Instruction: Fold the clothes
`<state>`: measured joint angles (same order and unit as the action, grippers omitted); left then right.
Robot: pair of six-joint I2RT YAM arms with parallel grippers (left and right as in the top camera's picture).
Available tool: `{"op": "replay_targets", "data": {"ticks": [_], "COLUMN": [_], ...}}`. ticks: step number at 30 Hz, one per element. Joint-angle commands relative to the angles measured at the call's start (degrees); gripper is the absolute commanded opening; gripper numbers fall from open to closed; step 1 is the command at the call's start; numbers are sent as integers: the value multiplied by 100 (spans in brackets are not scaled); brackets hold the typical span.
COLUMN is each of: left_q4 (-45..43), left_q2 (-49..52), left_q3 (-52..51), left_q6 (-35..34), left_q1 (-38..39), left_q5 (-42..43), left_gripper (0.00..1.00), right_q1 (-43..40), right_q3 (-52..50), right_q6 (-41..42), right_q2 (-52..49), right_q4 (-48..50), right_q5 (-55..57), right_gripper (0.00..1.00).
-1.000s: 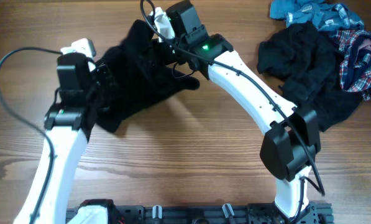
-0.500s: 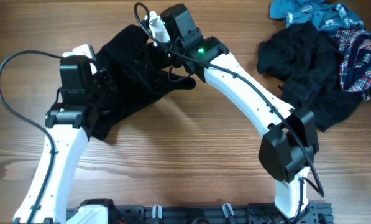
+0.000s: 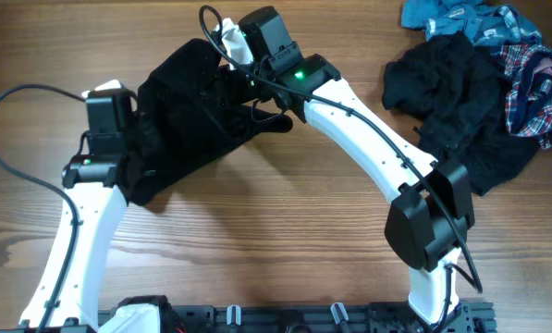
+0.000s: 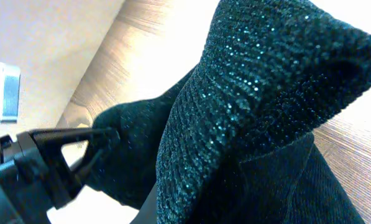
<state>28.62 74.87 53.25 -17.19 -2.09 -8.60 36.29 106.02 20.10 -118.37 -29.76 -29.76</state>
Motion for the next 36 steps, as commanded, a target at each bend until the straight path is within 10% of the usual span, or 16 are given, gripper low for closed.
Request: {"op": "replay_targets", "data": {"ticks": [1, 12, 29, 36], "left_q4": [7, -92, -787, -1152], "left_q2": [153, 1307, 494, 496], "left_q3": [15, 11, 13, 13], "left_q6": [-282, -476, -870, -920], "left_q1": [-251, -302, -988, -1182], "left_q5": [-179, 66, 105, 533], "left_gripper": [4, 42, 53, 73], "right_q1": [2, 0, -555, -960], "right_q3": [208, 208, 208, 208], "right_q6": [-107, -262, -378, -671], "right_q2": [-37, -37, -37, -37], "right_q4": [11, -68, -114, -166], "right_q5": [-111, -107, -319, -304], "right_gripper": [4, 4, 4, 4]}}
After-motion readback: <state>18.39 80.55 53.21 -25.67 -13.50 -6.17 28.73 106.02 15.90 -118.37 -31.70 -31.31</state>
